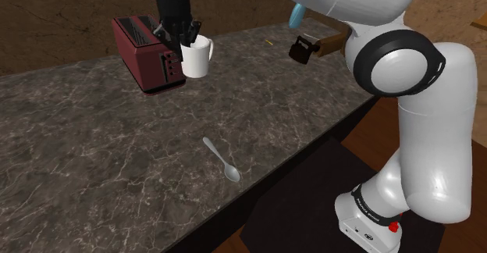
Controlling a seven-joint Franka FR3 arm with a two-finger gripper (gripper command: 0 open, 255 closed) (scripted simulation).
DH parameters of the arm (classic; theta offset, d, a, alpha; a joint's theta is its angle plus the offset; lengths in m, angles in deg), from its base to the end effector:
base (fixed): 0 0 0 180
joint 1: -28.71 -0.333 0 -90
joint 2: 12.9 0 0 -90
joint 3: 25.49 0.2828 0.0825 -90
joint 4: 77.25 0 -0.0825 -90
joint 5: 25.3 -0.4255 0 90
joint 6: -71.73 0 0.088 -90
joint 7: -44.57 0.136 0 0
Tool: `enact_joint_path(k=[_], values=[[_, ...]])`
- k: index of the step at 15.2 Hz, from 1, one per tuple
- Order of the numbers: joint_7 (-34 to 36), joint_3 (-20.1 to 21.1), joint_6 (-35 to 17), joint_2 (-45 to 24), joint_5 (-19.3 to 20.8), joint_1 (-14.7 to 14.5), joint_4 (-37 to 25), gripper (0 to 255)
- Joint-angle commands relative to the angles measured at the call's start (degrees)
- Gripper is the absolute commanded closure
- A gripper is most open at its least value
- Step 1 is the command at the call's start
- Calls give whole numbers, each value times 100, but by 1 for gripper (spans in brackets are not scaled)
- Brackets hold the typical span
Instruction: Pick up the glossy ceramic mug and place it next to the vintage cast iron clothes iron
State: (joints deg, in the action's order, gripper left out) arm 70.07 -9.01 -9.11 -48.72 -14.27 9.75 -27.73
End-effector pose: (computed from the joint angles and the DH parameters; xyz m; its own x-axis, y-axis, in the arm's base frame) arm 0.6408 0.3404 0.4983 0.9940 0.0999 -0.0436 0.1020 -0.9936 0.0482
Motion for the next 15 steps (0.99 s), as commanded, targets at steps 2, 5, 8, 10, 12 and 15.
enact_joint_path(k=[2,5,8,10,12,15], values=[[-232,9,-357,605,-132,406,950,255],[-551,-36,-665,1131,-267,799,1760,255],[-900,-113,-888,1547,-380,1142,2369,255],[-1144,-183,-1005,1779,-445,1348,2697,255],[-1394,-261,-1104,1980,-501,1542,2976,255],[-1776,-393,-1223,2229,-569,1815,3315,255]])
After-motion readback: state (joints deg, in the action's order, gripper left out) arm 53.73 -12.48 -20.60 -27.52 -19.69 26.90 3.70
